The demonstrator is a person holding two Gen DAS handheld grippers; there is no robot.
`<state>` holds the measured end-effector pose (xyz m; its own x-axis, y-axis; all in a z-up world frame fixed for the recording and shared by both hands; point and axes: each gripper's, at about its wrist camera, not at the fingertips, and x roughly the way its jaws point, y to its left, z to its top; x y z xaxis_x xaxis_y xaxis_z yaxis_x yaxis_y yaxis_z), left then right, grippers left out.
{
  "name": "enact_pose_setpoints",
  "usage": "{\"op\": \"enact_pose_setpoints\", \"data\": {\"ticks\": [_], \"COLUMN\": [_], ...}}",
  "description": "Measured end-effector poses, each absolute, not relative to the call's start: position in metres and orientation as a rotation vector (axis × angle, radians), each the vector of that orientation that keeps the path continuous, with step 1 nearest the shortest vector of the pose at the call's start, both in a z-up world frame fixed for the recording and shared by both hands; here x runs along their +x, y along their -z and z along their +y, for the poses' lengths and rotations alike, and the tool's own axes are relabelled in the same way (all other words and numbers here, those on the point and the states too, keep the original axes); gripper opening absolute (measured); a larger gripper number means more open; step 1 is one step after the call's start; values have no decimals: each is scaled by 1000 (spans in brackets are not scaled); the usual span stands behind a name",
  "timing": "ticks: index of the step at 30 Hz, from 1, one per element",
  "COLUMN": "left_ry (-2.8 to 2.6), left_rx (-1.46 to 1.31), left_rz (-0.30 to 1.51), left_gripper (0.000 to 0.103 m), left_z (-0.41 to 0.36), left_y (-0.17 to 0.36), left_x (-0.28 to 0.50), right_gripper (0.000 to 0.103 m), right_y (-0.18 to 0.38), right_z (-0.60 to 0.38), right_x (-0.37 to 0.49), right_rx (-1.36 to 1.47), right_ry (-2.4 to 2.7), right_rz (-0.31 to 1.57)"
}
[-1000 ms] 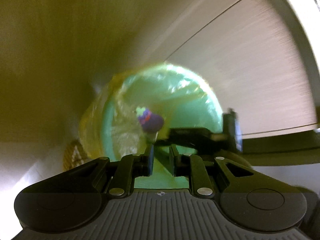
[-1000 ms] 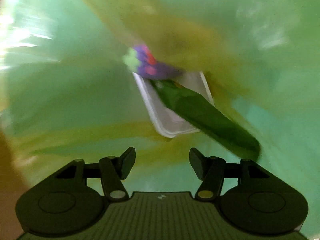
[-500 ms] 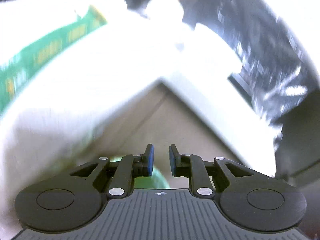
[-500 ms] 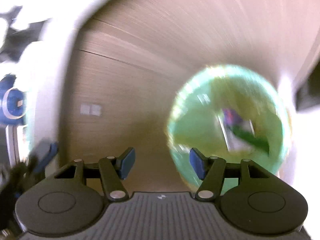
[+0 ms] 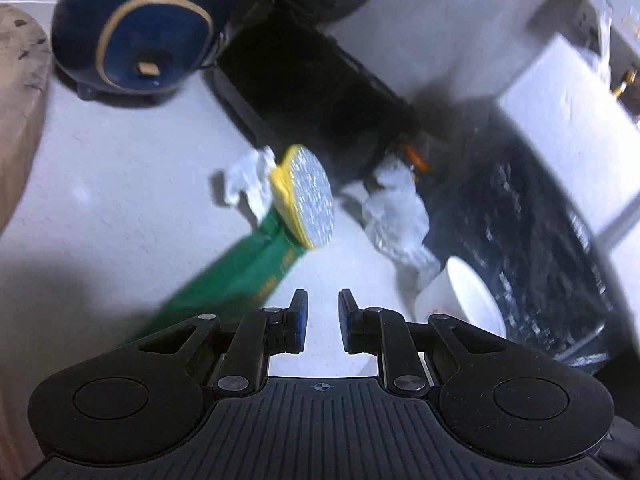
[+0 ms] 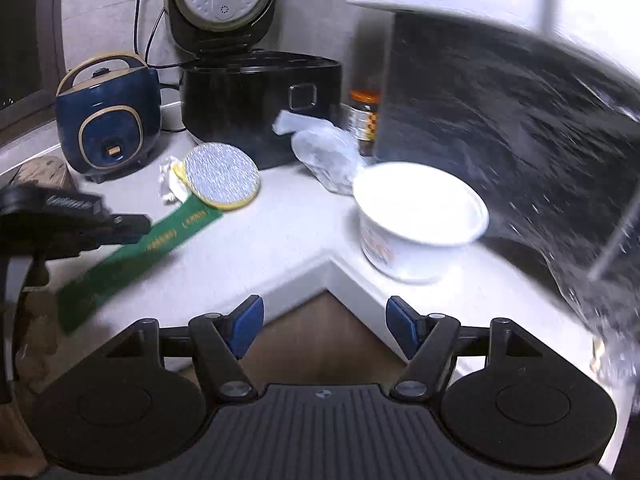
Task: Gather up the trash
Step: 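Raise both open grippers from the bin back over the counter, then lower the left gripper toward the yellow-rimmed scrubber pad while the right gripper grasps the clear plastic bag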
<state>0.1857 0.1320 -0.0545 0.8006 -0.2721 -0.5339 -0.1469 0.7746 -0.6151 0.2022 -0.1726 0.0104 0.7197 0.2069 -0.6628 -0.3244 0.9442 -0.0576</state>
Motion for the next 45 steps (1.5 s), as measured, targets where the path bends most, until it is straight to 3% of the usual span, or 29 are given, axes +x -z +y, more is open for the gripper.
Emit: {"op": "enact_pose_setpoints", "data": {"ticks": [5,20,30,35,39,45], "left_ry": [129,0,-16,12,-20,-71], "left_rx": [-716,-666,-667,-665,-632,-621], "left_rz": [674,705,667,663,634,665], "left_gripper": [19,19,20,20,20,20], "left_z": [151,108,113,118,127,144], "left_y": [60,45,41,43,43,61], "left_x": [180,183,195,213,216,208], "right_gripper": [68,68,68,68,68,68], "right_y": [-23,34,18,-5,-19,11], "right_z": [-159,-215,-175,-139,-108,-60], "right_x": [216,205,238,285,369,468], "right_rx": [-150,-159,-205,-265,-231,-309], "right_ry": [-263,-330,-482,-505,-478,-302], "right_rz": [722,730,637,595,728,861]}}
